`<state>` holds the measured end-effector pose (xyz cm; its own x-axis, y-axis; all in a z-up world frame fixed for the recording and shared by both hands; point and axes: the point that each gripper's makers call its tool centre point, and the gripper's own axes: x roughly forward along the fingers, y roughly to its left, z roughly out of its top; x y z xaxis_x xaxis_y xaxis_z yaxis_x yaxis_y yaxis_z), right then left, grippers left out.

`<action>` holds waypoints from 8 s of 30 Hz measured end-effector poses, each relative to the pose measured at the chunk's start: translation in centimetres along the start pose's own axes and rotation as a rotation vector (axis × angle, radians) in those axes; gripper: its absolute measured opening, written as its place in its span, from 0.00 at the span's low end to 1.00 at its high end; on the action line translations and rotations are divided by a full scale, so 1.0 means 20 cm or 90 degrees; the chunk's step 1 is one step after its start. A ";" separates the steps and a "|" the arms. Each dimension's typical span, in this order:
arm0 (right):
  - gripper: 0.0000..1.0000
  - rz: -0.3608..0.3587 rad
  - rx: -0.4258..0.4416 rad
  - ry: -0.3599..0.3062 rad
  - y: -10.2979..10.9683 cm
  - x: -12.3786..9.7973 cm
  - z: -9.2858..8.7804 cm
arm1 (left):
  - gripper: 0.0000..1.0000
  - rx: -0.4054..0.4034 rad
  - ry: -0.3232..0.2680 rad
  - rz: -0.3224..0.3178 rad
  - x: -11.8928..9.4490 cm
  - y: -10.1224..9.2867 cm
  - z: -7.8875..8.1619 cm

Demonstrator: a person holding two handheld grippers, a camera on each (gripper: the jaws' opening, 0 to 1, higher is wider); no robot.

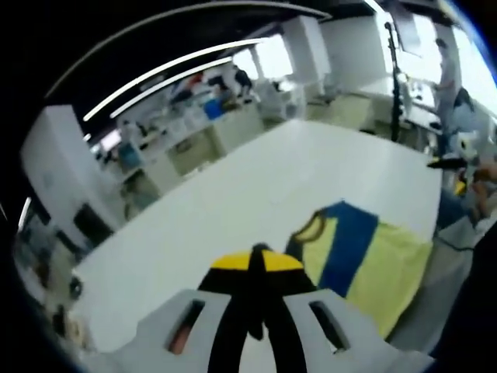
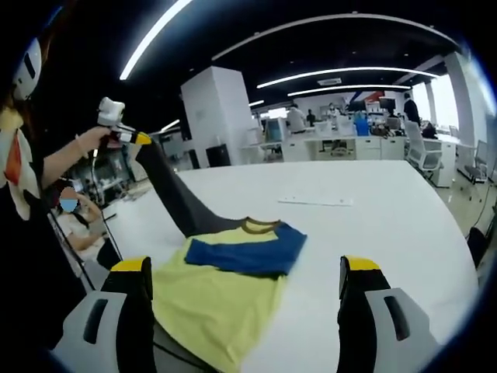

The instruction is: Fold the garment on the visible template until the final outline fits inside the template.

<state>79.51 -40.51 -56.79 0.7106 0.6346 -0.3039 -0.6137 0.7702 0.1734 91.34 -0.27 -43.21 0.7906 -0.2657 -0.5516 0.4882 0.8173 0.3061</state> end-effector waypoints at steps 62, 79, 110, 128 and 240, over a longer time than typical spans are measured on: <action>1.00 -0.059 0.016 0.014 -0.20 -0.30 -0.08 | 0.00 -0.020 0.123 -0.304 0.75 -1.17 0.03; 1.00 -0.083 0.031 0.017 -0.25 -0.38 -0.12 | 0.00 -0.009 0.156 -0.340 0.89 -1.36 0.00; 1.00 -0.093 0.047 0.029 -0.32 -0.47 -0.18 | 0.00 0.089 0.225 -0.376 1.23 -1.70 -0.15; 1.00 -0.037 0.010 0.071 -0.26 -0.37 -0.22 | 0.00 0.092 0.252 -0.379 1.37 -1.80 -0.23; 1.00 0.031 -0.042 0.083 -0.11 -0.21 -0.12 | 0.60 -0.166 0.130 -0.281 0.69 -1.27 -0.50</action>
<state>77.07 -45.01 -58.22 0.6312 0.6543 -0.4165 -0.6706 0.7302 0.1308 86.05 -19.56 -66.40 0.4311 -0.5292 -0.7309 0.6298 0.7565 -0.1763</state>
